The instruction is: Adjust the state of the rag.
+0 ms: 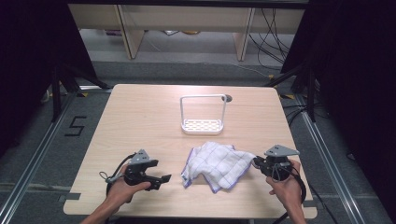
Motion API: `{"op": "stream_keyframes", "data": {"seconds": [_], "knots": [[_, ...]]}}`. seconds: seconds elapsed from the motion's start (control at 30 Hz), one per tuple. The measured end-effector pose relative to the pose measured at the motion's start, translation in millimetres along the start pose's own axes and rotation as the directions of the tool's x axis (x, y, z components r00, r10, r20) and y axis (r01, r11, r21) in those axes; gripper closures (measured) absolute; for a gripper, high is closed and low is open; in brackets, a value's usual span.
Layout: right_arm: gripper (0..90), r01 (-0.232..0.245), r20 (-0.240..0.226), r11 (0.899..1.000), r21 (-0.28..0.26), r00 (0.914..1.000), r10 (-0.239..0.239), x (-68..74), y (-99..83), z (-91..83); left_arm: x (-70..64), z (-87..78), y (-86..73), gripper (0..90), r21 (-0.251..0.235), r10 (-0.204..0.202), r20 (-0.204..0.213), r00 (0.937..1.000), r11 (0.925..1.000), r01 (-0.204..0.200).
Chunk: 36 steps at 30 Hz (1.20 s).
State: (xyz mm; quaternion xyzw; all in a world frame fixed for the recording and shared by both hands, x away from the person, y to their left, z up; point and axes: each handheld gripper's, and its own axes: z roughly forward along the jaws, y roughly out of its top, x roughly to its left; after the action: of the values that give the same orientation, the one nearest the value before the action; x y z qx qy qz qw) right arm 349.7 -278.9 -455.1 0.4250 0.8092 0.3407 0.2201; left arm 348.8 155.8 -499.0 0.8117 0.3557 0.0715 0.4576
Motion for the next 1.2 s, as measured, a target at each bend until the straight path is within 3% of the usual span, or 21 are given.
{"op": "stream_keyframes", "data": {"seconds": [0.03,0.1,0.13,0.2,0.27,0.3,0.37,0.5,0.57,0.63,0.67,0.8,0.87,0.97,1.03,1.07,1.1,1.13,1.2], "knots": [[86.5,-0.018,0.006,1.0,0.012,0.9998,0.018,0.7,0.3,0.2,-2.4,4.6,0.8,17.3,0.011,0.007,0.007,0.9999,0.9999,-0.007],[86.4,0.004,0.018,1.0,0.013,0.9998,-0.004,-1.2,-0.3,1.6,-4.5,8.7,2.3,17.6,0.011,0.012,0.011,0.9999,0.9999,-0.013],[86.3,-0.009,0.033,0.999,0.038,0.9994,0.008,-2.0,-0.6,2.6,-5.0,11.2,4.9,18.4,0.017,0.025,0.009,0.9996,0.9995,-0.026],[86.2,-0.001,0.04,0.999,0.039,0.9992,0.0,-3.8,-1.8,4.3,-4.8,17.1,11.7,19.1,-0.004,0.023,0.002,0.9997,0.9997,-0.023],[86.0,0.004,0.046,0.999,0.046,0.9989,-0.006,-5.5,-4.2,7.3,-0.9,22.2,20.2,22.0,-0.005,0.028,-0.002,0.9996,0.9996,-0.028],[86.0,-0.022,0.043,0.998,0.053,0.9989,0.02,-4.3,-4.4,8.0,1.5,25.5,24.9,23.9,-0.015,0.03,-0.007,0.9995,0.9994,-0.03],[85.7,0.023,0.045,0.998,0.059,0.9986,-0.026,-7.4,-5.5,11.3,6.8,33.2,35.0,25.4,-0.02,0.023,-0.017,0.9996,0.9995,-0.024],[85.3,-0.011,0.044,0.997,0.075,0.999,0.007,-5.8,-5.1,13.3,17.0,51.9,52.8,33.1,0.001,0.051,-0.044,0.9977,0.9987,-0.051],[85.2,0.008,0.045,0.998,0.064,0.9989,-0.011,-6.8,-5.1,14.0,20.4,61.0,59.2,35.2,0.018,0.11,-0.077,0.991,0.9939,-0.109],[85.0,-0.007,0.04,0.998,0.064,0.9992,0.005,-4.8,-4.6,13.7,22.9,70.8,64.2,41.8,0.024,0.114,-0.057,0.9919,0.9934,-0.112],[84.9,-0.002,0.036,0.998,0.06,0.9994,0.0,-3.8,-4.4,15.0,22.5,80.8,67.8,42.6,0.041,0.134,-0.047,0.9898,0.9904,-0.132],[84.8,0.013,0.033,0.998,0.058,0.9993,-0.015,-3.9,-4.4,16.8,20.7,95.5,70.1,44.9,0.05,0.151,-0.042,0.9877,0.9877,-0.148],[84.7,0.012,0.032,0.998,0.057,0.9994,-0.014,-3.7,-4.4,16.8,18.7,103.9,70.8,45.2,0.074,0.18,-0.039,0.9829,0.9815,-0.177],[84.6,0.015,0.031,0.998,0.054,0.9994,-0.016,-4.6,-5.1,17.1,18.5,111.7,70.6,44.8,0.104,0.182,-0.047,0.9821,0.9787,-0.177],[84.5,0.013,0.029,0.998,0.054,0.9995,-0.015,-4.4,-5.1,17.5,17.8,115.4,71.2,46.7,0.099,0.182,-0.045,0.9822,0.9791,-0.177],[84.4,0.012,0.029,0.999,0.05,0.9995,-0.013,-4.0,-5.0,18.4,16.3,118.4,72.8,50.9,0.104,0.211,-0.035,0.9769,0.973,-0.206],[84.3,0.01,0.026,0.998,0.057,0.9996,-0.012,-3.7,-4.7,18.4,16.3,118.4,72.8,53.7,0.104,0.211,-0.035,0.9769,0.973,-0.206],[84.2,-0.002,0.026,0.998,0.06,0.9997,0.001,-2.8,-4.4,18.2,15.1,119.9,73.2,57.2,0.107,0.222,-0.045,0.974,0.9705,-0.216],[84.2,0.0,0.023,0.998,0.058,0.9997,-0.001,-2.7,-4.3,18.2,12.8,122.3,73.7,62.0,0.099,0.258,-0.023,0.9658,0.9618,-0.255]]}}
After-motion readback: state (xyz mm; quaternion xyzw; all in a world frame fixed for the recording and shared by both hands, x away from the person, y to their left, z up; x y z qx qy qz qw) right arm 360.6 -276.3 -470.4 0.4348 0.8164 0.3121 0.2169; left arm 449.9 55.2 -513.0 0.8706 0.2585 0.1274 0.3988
